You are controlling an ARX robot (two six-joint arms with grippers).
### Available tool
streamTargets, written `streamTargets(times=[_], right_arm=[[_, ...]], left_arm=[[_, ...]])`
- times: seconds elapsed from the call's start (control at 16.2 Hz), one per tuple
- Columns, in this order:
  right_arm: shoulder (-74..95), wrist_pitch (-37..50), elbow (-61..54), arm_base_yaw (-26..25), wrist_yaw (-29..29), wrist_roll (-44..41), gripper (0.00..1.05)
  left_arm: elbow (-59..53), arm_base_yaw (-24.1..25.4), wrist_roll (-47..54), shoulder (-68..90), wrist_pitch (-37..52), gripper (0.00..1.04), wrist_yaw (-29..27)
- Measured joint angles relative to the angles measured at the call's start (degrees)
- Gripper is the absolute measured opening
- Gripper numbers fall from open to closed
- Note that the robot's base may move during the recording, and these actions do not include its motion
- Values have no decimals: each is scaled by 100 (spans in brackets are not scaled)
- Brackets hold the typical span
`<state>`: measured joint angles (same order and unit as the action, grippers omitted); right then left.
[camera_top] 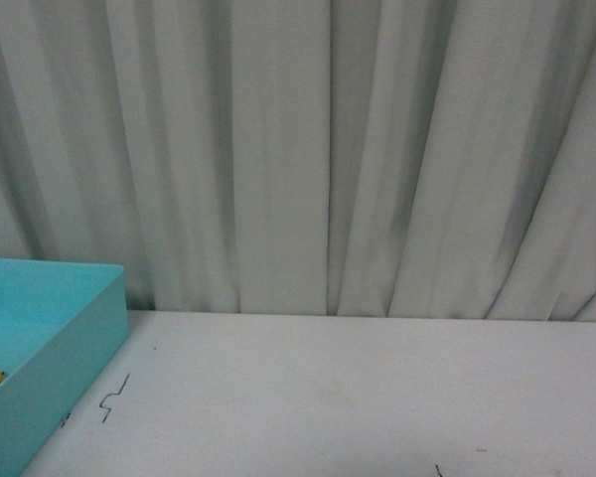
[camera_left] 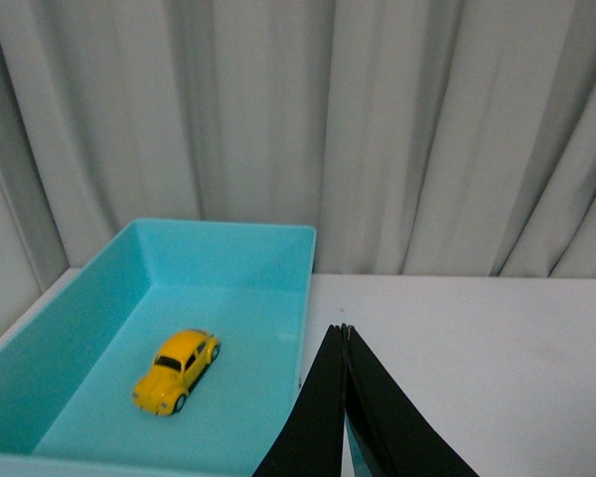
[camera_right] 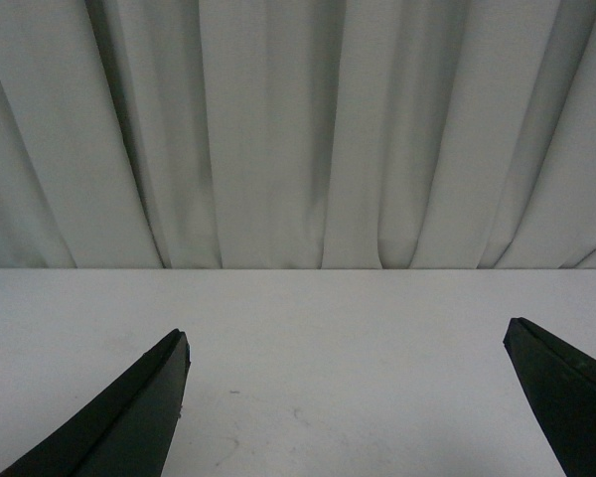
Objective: Wind up and store yellow beetle toy
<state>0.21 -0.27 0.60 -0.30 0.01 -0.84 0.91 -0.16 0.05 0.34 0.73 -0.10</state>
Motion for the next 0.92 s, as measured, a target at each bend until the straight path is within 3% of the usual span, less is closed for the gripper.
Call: streamTargets(times=[0.74,0.92], right_arm=[[0,4,0,0,0,0,98],[0,4,0,0,0,2,98]], left_arm=[[-31,7,0,0,-94,2,7],[-31,7,-4,0,-94,35,7]])
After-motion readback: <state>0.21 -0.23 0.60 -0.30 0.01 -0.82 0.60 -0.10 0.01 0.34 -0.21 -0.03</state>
